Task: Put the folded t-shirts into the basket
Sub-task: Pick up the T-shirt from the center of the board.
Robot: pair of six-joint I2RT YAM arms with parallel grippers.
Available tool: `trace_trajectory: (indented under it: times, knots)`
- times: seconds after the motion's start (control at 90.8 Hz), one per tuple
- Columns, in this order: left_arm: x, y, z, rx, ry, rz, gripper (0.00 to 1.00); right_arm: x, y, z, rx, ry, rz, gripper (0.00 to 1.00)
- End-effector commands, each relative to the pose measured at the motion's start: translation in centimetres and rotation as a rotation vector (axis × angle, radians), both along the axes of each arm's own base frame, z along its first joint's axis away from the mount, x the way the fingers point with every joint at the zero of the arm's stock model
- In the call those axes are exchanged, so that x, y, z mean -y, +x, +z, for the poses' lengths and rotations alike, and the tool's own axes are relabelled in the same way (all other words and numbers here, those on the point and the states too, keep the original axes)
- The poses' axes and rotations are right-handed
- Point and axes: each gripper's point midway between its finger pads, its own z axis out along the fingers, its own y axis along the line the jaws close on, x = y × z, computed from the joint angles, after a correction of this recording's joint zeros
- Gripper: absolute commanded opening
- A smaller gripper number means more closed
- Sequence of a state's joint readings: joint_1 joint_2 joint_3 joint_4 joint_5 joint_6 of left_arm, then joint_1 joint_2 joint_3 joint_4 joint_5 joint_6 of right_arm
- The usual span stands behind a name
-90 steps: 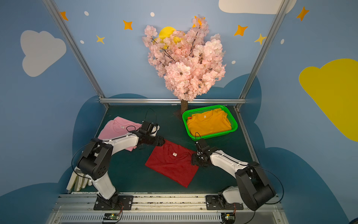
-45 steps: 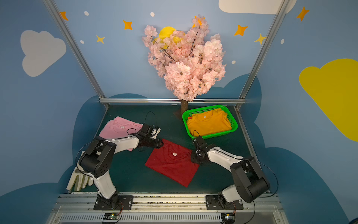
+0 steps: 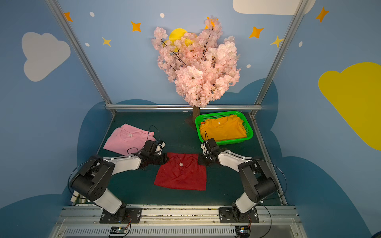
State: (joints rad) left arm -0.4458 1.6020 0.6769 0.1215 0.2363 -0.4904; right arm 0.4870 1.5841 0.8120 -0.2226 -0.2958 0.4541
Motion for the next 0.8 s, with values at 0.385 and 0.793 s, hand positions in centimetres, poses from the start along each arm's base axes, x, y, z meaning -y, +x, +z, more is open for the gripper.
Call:
trace_trajectory:
  times: [0.385,0.793]
  knots:
    - [0.1,-1.3,12.6,0.284,-0.217,0.118,0.03,2.1,0.0,12.1,0.259,0.040,0.107,0.00]
    - [3.5,-1.8,21.7,0.461,-0.301,0.023,0.02,5.3,1.0,19.8,0.478,-0.012,-0.013,0.00]
